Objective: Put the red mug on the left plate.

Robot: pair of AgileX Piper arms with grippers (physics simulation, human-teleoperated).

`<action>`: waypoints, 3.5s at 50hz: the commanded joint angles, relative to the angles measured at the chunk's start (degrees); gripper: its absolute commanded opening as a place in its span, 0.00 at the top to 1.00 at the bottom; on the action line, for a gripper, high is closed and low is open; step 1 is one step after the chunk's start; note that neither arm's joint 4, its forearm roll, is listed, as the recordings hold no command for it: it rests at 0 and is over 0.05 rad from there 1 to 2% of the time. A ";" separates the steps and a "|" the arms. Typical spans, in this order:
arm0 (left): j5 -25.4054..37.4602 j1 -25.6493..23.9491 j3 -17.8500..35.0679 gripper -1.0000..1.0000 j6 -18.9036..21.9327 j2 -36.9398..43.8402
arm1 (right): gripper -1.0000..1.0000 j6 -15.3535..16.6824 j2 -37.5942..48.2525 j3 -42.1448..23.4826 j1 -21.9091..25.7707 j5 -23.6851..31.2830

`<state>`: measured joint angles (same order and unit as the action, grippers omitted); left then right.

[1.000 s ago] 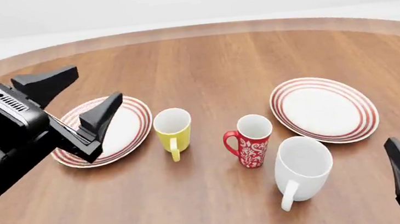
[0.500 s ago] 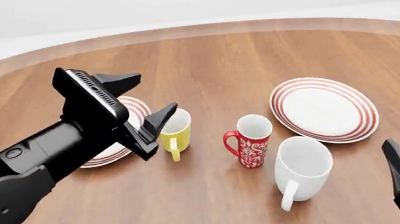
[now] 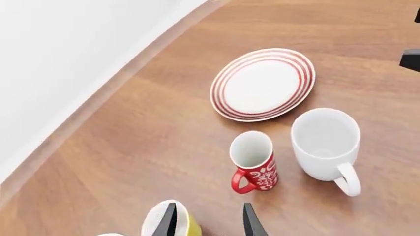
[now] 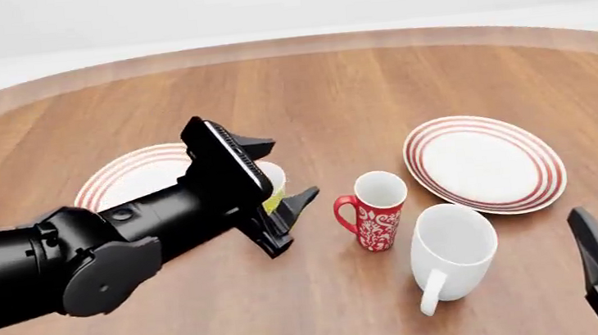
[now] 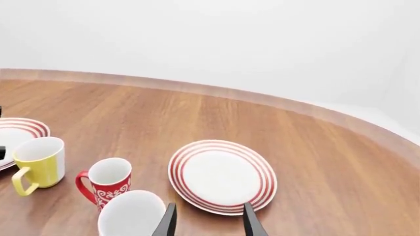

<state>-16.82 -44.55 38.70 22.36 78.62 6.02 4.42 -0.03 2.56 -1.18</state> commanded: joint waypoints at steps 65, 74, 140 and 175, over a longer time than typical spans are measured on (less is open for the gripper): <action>1.73 -1.56 12.98 0.00 2.27 24.55 | 0.00 0.75 -2.19 -0.01 0.96 1.63; 2.46 -2.65 14.08 0.00 1.26 26.12 | 0.00 0.73 -2.52 -0.01 0.95 1.95; 3.64 -2.55 16.29 1.00 0.03 28.14 | 0.00 0.82 -1.86 -0.01 0.85 1.08; 3.22 -0.44 14.06 1.00 -5.19 18.55 | 0.00 0.95 0.44 0.00 0.96 -1.27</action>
<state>-13.57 -45.15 53.81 17.57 100.56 6.89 4.20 -0.03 3.50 -1.70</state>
